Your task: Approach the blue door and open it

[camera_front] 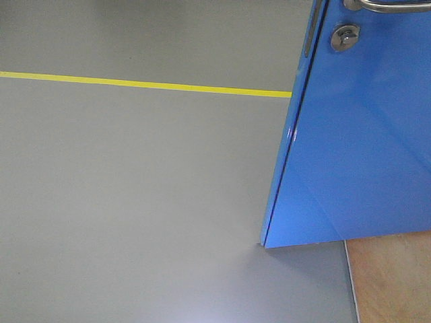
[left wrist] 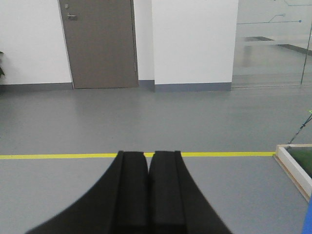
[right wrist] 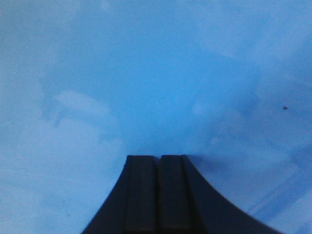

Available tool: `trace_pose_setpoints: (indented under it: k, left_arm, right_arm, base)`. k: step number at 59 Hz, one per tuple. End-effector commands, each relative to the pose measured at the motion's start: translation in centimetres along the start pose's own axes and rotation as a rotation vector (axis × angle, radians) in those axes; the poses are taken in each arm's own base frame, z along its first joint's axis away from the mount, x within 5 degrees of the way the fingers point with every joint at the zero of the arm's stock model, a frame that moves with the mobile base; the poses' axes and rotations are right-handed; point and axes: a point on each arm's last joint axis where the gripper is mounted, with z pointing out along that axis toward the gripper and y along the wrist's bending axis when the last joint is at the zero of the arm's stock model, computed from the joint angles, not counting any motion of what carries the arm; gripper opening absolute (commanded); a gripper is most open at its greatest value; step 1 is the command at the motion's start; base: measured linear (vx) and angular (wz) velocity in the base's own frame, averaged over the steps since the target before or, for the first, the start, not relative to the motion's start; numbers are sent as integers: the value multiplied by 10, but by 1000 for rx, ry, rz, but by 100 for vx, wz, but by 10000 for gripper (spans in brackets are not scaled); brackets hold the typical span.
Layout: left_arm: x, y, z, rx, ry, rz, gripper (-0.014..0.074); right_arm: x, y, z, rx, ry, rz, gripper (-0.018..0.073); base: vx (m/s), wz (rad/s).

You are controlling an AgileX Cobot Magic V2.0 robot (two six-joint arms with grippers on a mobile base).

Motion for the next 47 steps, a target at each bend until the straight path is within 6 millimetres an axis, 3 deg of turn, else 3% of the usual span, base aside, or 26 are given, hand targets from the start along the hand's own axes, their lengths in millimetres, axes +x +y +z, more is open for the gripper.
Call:
trace_pose_setpoints:
  k: [1, 47]
  left_arm:
    - [-18, 0, -3, 0, -125, -8, 73]
    - [-18, 0, -3, 0, -125, -8, 73]
  right_arm:
    - [-10, 33, -19, -81, -93, -27, -1]
    - [-10, 33, -19, -81, -92, -27, -1]
  base:
    - [19, 1]
    - [19, -6]
